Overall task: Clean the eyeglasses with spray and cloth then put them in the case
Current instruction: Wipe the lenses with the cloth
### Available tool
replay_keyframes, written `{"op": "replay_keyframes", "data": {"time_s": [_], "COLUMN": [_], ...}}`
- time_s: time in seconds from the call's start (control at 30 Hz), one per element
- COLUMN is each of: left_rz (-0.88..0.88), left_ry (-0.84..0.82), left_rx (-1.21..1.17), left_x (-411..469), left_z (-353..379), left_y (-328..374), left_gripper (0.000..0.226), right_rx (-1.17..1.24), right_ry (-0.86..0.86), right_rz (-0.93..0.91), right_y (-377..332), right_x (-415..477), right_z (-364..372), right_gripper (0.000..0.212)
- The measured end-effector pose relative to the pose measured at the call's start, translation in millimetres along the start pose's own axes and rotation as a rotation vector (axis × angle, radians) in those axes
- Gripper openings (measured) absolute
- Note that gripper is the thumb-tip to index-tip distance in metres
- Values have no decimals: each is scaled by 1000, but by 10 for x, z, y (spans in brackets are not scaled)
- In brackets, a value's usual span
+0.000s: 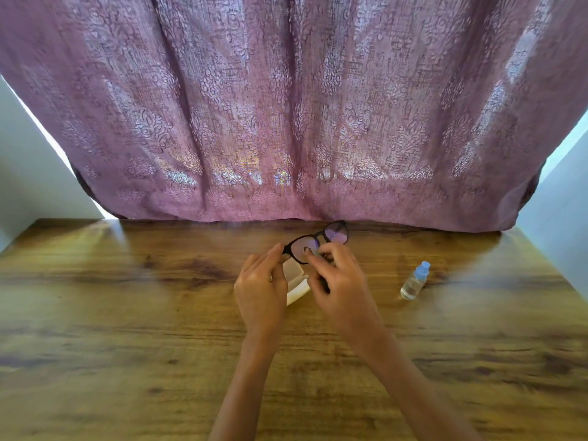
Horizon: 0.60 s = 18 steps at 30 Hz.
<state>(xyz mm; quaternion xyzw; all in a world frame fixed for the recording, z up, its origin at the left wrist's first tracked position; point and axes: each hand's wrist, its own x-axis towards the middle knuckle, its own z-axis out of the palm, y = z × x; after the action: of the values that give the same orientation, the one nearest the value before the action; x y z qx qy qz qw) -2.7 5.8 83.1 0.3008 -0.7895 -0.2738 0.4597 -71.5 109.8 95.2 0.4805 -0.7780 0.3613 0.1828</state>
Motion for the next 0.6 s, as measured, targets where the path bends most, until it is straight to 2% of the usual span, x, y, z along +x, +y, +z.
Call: {"op": "replay_keyframes", "data": {"time_s": [0.13,0.27,0.4,0.6], "left_rz": [34,37,1,34], "left_ry": [-34,-10,10,0], "left_rx": [22,-5,-10,-9], "left_x": [-15,0,11,-13], "left_z": [1,-21,-23,-22], "left_y": [-6,-2,-22,1], "left_gripper": [26,28,34,33], "right_rx": [20,-44,-53,-16], "right_ry": [-52,-49,-15,-73], "right_rz": [-79,-5,31,-60], "right_y": [-89,2,50,-119], "right_x": [44,121,60,-34], "right_z": [-10,-11,-28,-17], "right_gripper": [31,38,36,34]}}
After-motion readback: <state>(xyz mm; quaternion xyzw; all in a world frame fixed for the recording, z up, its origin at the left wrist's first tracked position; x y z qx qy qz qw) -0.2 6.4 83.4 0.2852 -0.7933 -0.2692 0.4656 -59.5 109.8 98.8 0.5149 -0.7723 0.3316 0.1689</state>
